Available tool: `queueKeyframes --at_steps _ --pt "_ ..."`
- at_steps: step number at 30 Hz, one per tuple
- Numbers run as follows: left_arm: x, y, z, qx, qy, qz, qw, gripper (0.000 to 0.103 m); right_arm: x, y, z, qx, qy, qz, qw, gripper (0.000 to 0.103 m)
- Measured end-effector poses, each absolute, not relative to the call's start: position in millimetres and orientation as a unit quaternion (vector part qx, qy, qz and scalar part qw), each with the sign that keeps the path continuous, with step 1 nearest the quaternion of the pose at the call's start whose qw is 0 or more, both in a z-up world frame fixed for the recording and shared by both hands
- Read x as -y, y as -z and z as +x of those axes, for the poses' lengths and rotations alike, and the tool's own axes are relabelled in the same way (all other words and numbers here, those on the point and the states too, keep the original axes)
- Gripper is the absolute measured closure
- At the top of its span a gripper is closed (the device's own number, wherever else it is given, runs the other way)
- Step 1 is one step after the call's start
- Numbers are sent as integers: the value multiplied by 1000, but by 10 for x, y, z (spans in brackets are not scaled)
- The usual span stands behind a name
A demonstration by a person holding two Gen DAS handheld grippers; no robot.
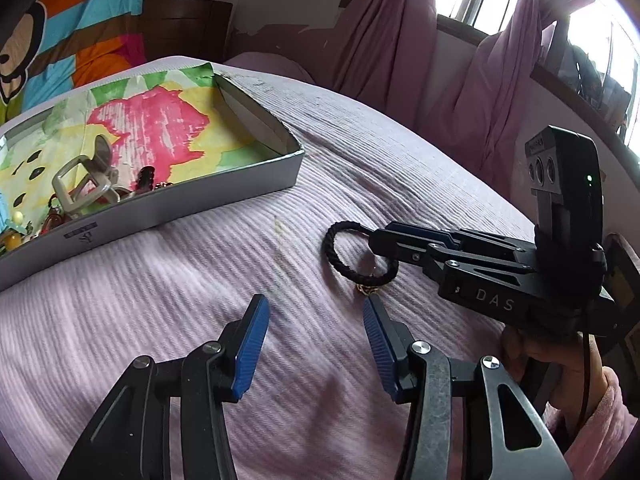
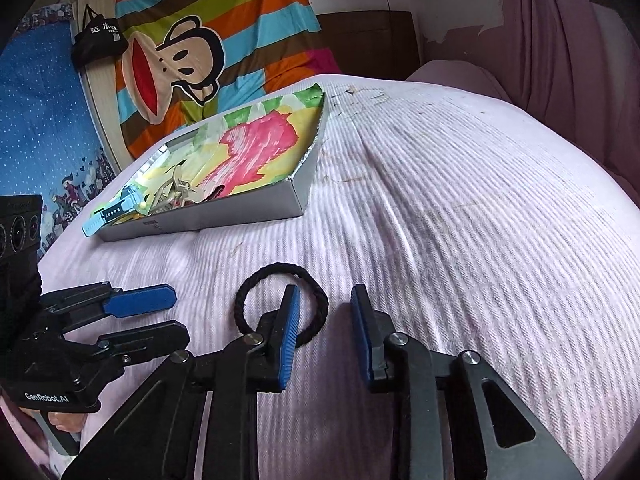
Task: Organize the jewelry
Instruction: 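Grasp the gold charm with the left tool while the right tool grasps the hair tie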
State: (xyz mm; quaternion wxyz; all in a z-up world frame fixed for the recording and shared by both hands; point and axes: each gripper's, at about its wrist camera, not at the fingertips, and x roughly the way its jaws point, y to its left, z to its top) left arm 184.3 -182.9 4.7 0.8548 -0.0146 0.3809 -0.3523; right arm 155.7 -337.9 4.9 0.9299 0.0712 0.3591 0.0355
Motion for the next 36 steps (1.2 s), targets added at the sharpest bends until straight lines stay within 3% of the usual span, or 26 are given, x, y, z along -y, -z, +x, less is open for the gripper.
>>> queueKeyframes --at_steps 6,8,27,32,36 --pt "1961 -34 1847 -385 364 2 848 57 3390 20 1620 -374 -39 67 924 88" --pt "1995 -32 1851 -385 366 8 847 57 3391 32 1627 -373 -39 69 924 96" --pt "2385 -2 1950 -379 362 59 850 73 3471 49 1632 -354 -35 89 930 98" --pt "2468 33 1979 -381 350 77 852 90 3471 69 1635 -354 -36 95 930 98" --pt "2410 45 2032 -386 346 58 853 90 3479 76 1634 -354 -35 94 930 98"
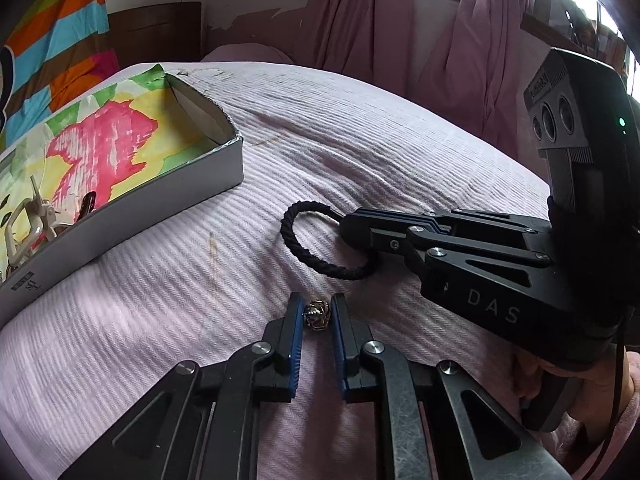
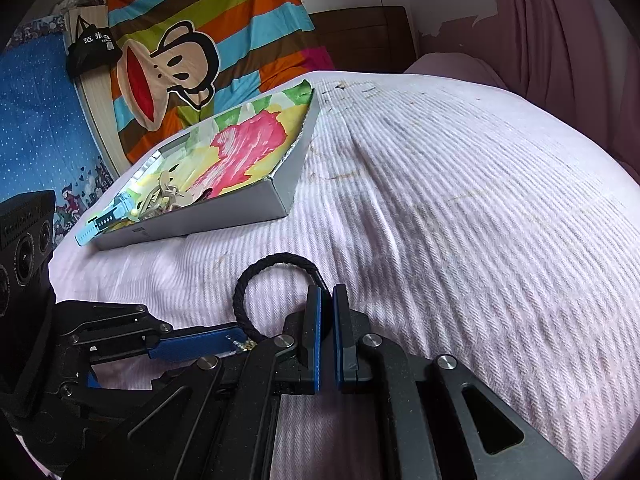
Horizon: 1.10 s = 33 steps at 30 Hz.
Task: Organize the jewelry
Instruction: 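Grasp the gold charm with the left tool while the right tool grasps the hair tie, then carry the hair tie into the grey tray and open both tools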
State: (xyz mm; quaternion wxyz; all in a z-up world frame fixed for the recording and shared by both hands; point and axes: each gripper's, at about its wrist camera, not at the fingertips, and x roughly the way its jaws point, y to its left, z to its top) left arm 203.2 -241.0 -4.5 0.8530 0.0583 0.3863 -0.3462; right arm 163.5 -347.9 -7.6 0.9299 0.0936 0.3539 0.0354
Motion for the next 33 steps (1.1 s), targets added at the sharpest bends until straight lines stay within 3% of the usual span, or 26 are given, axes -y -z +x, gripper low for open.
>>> queueKeyframes --at_steps 33 --pt "1438 -245 1952 -344 217 -57 912 90 3050 -66 1666 -321 -80 59 942 98"
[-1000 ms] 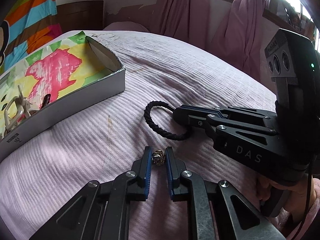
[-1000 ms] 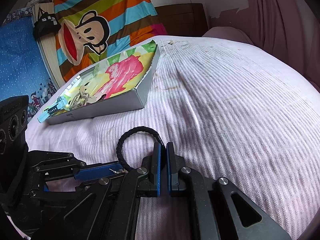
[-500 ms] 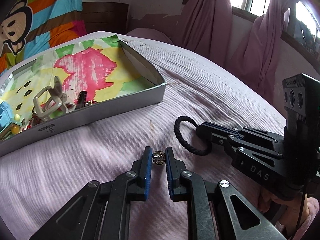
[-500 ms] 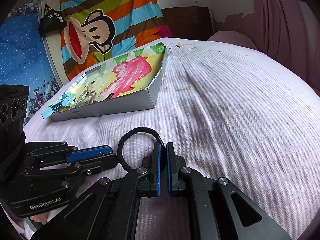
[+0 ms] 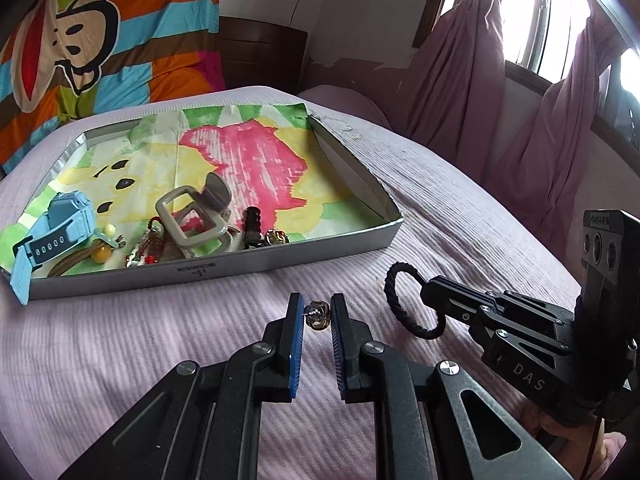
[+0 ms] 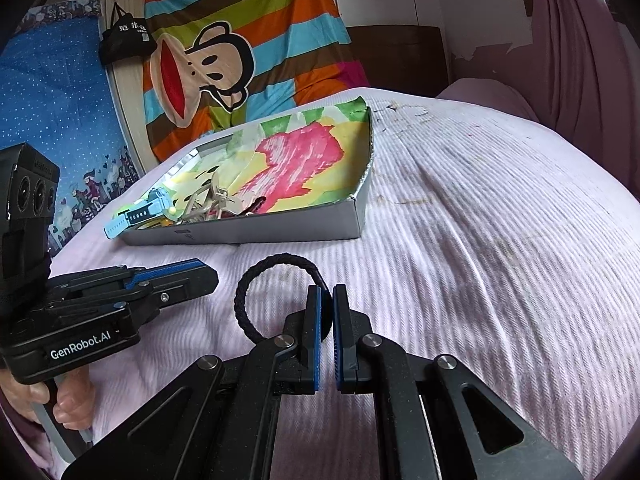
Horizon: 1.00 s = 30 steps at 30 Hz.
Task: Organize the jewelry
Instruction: 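Carry the hair tie into the grey tray and open both tools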
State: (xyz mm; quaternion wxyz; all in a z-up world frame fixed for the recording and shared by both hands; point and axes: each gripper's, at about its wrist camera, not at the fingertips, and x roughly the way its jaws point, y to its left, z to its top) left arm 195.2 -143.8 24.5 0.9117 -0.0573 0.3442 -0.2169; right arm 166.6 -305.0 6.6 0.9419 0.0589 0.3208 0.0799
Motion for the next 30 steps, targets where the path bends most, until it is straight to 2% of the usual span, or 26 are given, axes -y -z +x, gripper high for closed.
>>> queueKeyframes --at_steps 11,21,30 --pt "1119 -408 2057 -316 178 -85 928 90 2938 -198 1716 -304 -97 57 946 98" --pt "749 -522 2395 -287 100 -116 946 90 2734 -556 2101 -276 -107 43 954 98" --pt "565 -380 2680 -307 50 -122 943 90 2673 -449 2542 -312 -78 53 945 98"
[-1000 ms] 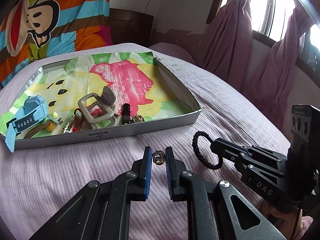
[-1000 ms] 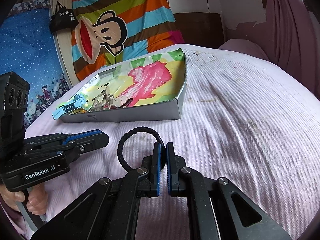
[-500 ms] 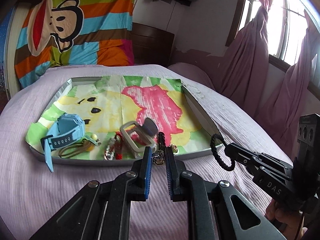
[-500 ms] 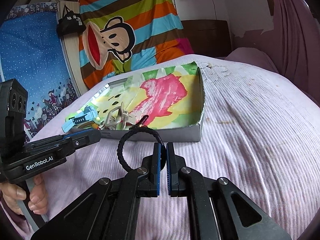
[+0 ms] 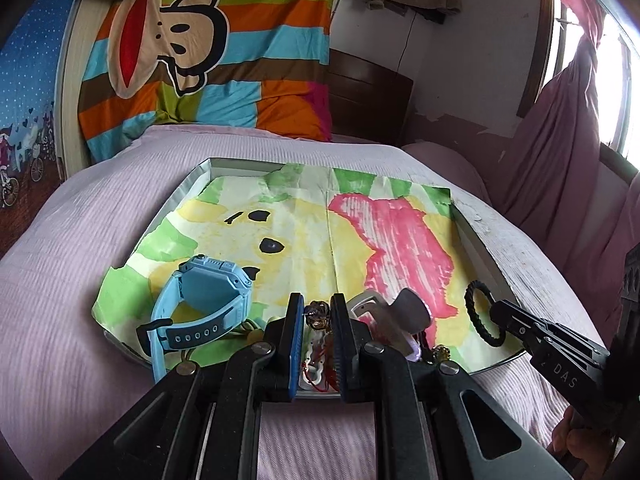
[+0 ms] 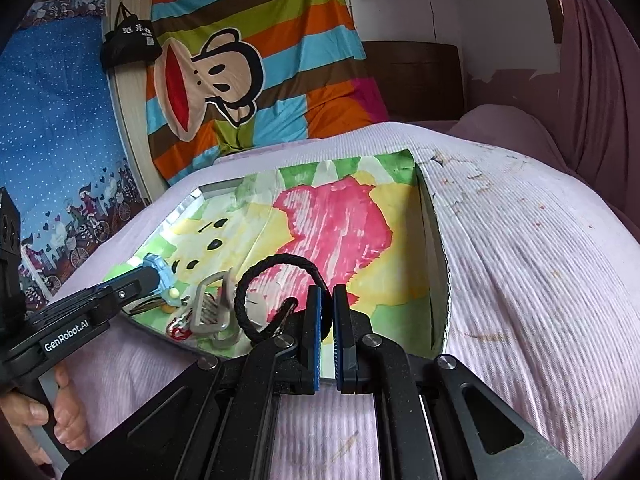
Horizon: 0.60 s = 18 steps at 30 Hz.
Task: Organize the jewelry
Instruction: 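Carry the hair tie into the grey tray and open both tools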
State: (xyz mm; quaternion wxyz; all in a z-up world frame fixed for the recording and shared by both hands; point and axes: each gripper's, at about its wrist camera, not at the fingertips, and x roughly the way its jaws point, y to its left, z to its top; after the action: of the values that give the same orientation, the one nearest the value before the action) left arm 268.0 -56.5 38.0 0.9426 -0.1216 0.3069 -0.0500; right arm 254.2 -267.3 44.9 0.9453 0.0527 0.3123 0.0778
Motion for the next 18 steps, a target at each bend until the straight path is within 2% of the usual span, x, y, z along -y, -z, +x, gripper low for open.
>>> queueKeyframes --at_steps 18 --pt "557 -182 2772 -331 40 -122 935 90 2493 -224 2769 -352 -69 24 933 98"
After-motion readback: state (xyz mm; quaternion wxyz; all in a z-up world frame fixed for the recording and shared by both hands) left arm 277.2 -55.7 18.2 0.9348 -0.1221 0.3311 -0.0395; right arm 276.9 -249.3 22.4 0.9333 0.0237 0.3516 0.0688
